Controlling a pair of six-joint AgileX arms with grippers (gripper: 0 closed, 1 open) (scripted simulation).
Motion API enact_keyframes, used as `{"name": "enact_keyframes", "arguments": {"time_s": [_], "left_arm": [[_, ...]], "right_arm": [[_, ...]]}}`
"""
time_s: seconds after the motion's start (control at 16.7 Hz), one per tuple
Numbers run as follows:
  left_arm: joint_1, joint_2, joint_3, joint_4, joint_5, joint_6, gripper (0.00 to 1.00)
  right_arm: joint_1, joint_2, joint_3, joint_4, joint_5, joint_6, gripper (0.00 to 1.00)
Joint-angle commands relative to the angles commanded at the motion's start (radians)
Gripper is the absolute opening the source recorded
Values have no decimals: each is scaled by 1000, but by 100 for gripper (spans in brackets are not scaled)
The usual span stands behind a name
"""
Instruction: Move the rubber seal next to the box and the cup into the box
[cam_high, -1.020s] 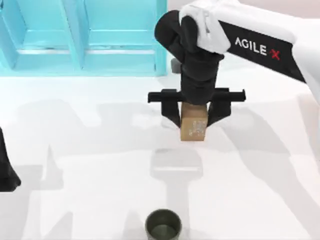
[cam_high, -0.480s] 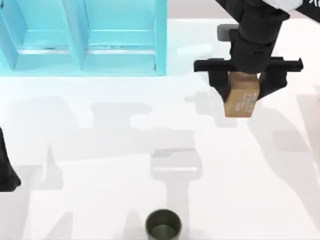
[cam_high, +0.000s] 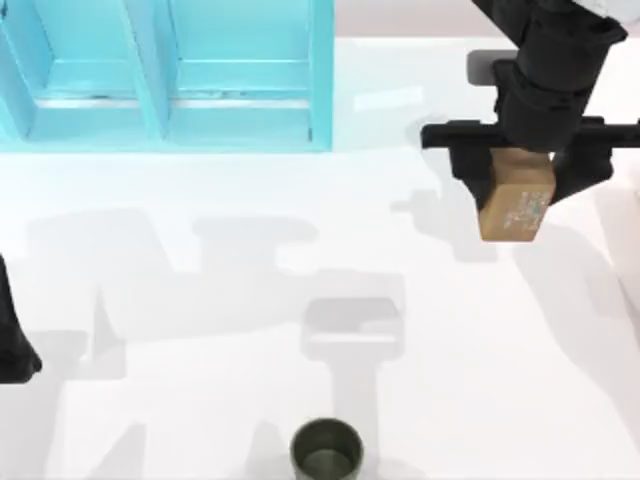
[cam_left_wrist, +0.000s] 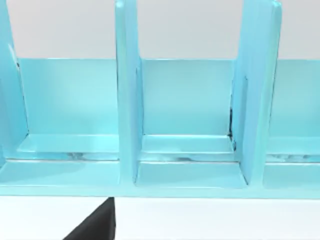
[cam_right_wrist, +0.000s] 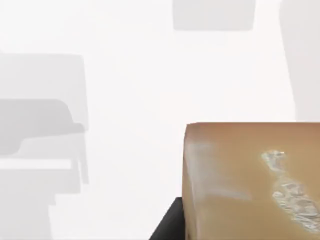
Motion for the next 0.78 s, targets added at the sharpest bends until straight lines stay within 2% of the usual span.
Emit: {"name": "enact_keyframes", "arguments": {"time_s": [0.78], "left_arm": [[0,0,0,0,0,0,100]], "right_arm": [[-115,-380,-432,53,-2,-122,0]]}}
